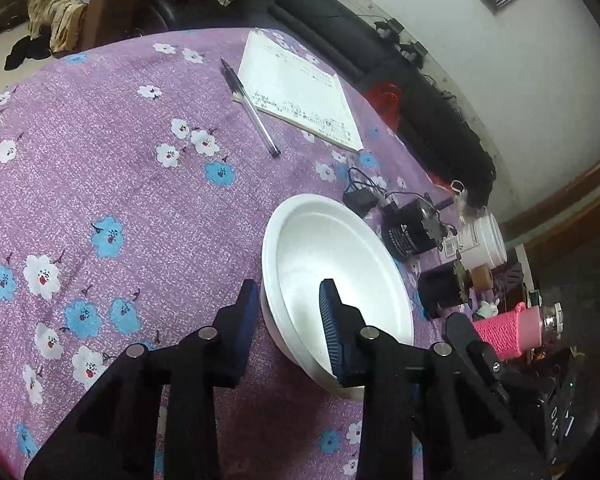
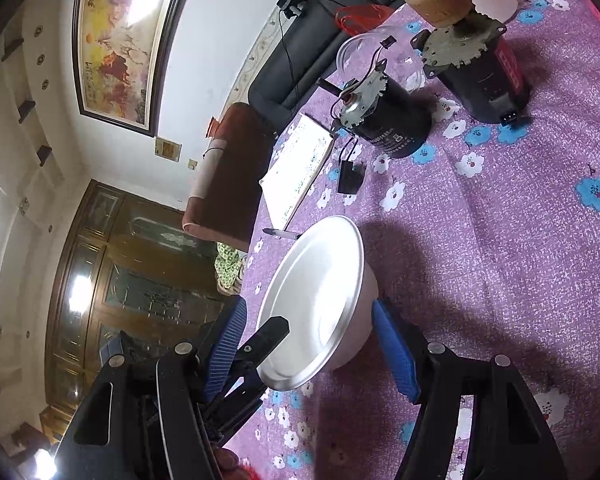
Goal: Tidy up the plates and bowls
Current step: 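Reach both tools to the white bowl by the notepad and grip its rim, then lift the white bowl and carry it toward the plate stack, then lower the white bowl into the beige bowl on the stack, then open both tools and release the white bowl on the stack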
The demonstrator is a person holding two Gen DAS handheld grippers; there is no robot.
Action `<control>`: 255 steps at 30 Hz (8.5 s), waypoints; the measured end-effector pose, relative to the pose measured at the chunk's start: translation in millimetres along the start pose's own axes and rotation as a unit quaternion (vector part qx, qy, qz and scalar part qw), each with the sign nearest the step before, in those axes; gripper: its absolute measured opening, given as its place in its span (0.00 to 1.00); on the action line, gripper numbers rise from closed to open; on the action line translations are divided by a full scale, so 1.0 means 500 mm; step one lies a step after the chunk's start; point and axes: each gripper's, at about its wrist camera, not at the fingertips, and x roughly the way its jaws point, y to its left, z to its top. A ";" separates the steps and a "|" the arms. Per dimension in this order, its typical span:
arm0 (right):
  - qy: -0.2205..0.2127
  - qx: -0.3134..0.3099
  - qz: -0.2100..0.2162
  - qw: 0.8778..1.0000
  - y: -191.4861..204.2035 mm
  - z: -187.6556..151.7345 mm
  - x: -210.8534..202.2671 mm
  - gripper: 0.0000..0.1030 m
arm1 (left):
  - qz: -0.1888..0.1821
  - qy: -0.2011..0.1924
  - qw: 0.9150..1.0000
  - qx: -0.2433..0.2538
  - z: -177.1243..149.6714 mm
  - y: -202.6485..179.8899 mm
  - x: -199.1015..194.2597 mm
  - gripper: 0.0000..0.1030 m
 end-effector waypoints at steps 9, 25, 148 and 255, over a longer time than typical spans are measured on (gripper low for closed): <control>0.012 0.006 -0.035 0.999 -0.010 -0.003 0.010 0.59 | 0.011 -0.005 1.000 0.002 -0.003 0.003 -0.004 0.11; 0.018 0.001 -0.090 0.996 -0.021 -0.007 0.020 0.11 | 0.027 -0.004 0.999 0.020 -0.015 -0.011 -0.005 0.06; 0.118 -0.158 -0.083 0.977 0.367 -0.653 -0.013 0.08 | 0.137 -0.182 0.969 0.090 -0.236 0.371 -0.575 0.07; 0.333 -0.127 0.031 0.934 0.437 -0.724 0.027 0.23 | 0.210 -0.048 0.969 0.125 -0.145 0.405 -0.657 0.39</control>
